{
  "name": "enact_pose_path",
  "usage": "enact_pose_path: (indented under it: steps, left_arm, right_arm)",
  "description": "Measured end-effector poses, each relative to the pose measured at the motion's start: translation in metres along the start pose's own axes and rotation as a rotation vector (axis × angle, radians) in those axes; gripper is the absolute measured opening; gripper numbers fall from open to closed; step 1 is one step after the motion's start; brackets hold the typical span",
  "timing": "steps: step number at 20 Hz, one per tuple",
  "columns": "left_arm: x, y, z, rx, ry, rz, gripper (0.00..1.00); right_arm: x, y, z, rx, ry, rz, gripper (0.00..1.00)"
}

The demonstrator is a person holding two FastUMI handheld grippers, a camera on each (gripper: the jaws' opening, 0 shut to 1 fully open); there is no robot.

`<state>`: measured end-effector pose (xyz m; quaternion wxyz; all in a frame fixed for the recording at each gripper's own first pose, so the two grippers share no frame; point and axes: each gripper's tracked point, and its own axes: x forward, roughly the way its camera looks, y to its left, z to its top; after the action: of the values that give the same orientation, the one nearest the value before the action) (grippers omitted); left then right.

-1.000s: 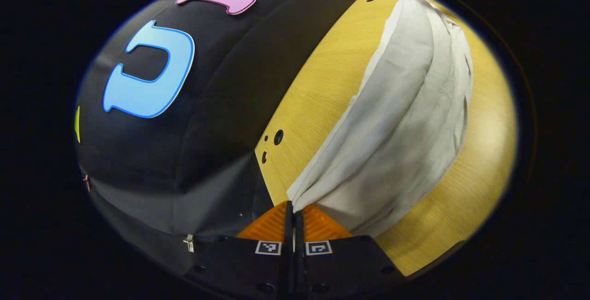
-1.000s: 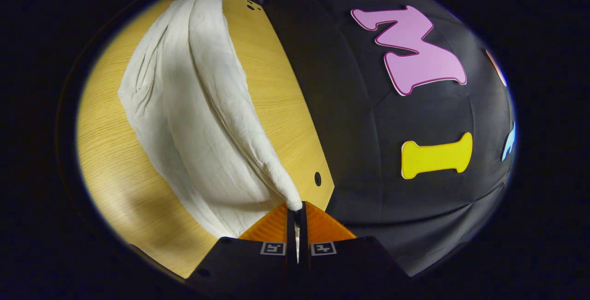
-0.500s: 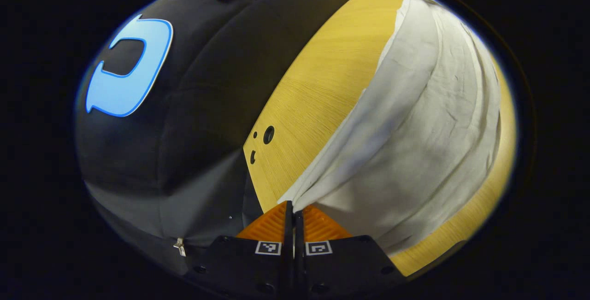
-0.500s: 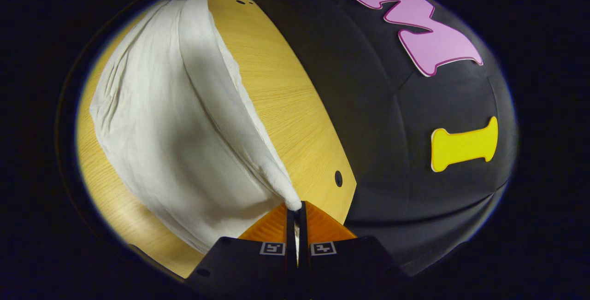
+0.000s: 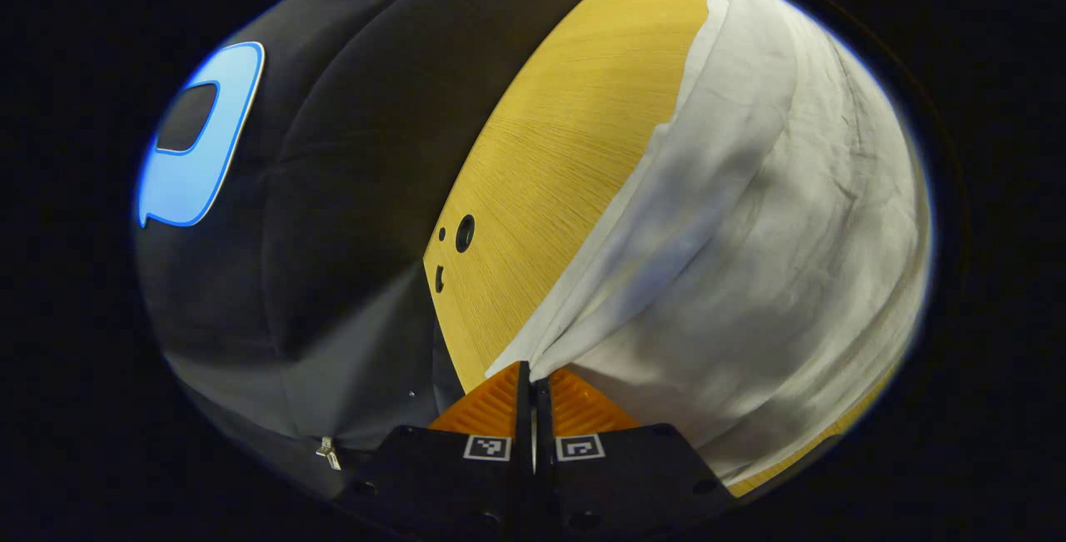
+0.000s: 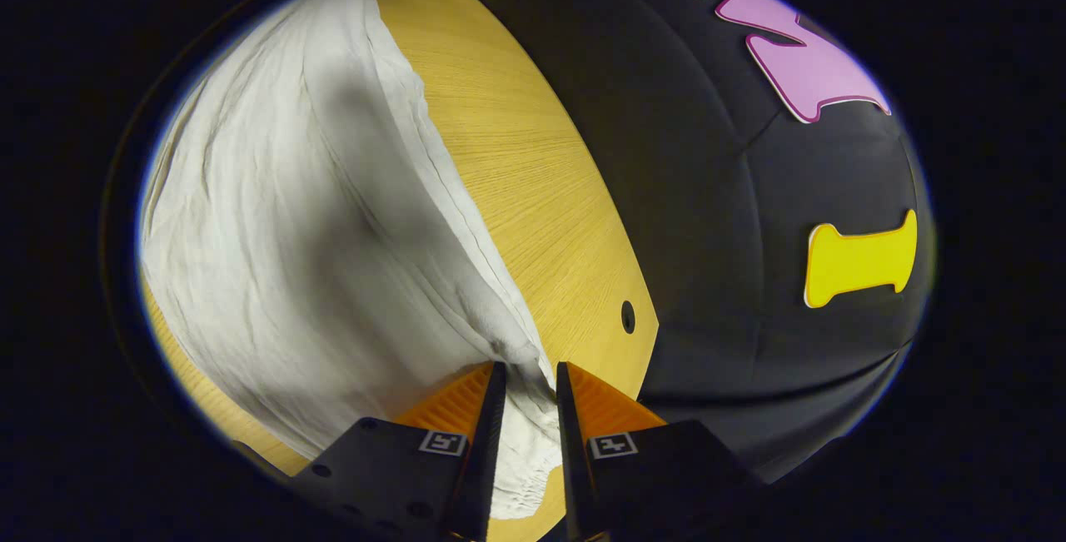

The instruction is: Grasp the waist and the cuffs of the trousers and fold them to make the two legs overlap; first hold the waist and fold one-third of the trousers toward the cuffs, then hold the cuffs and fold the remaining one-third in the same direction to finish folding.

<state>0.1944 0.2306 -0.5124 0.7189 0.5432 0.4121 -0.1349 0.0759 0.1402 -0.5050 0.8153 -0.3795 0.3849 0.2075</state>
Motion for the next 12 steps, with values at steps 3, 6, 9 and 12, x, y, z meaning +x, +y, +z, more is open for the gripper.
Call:
enact_pose_path:
  steps: [3,6,9,12]
  left_arm:
    - [0.004,-0.010,-0.003,0.005,0.028,-0.040,0.06]
    - [0.007,-0.006,-0.008,-0.003,0.030,-0.023,0.52]
    - [0.002,0.006,-0.008,-0.007,0.019,0.002,0.95]
    - [-0.004,0.009,-0.016,-0.044,0.015,0.007,0.96]
  right_arm:
    - [0.002,-0.009,-0.005,0.020,0.013,-0.023,0.53]
    - [-0.002,-0.020,-0.008,0.029,0.012,-0.055,0.58]
    - [-0.011,-0.040,-0.003,0.040,-0.017,-0.115,0.71]
    - [-0.033,-0.064,0.006,0.144,-0.054,-0.171,0.84]
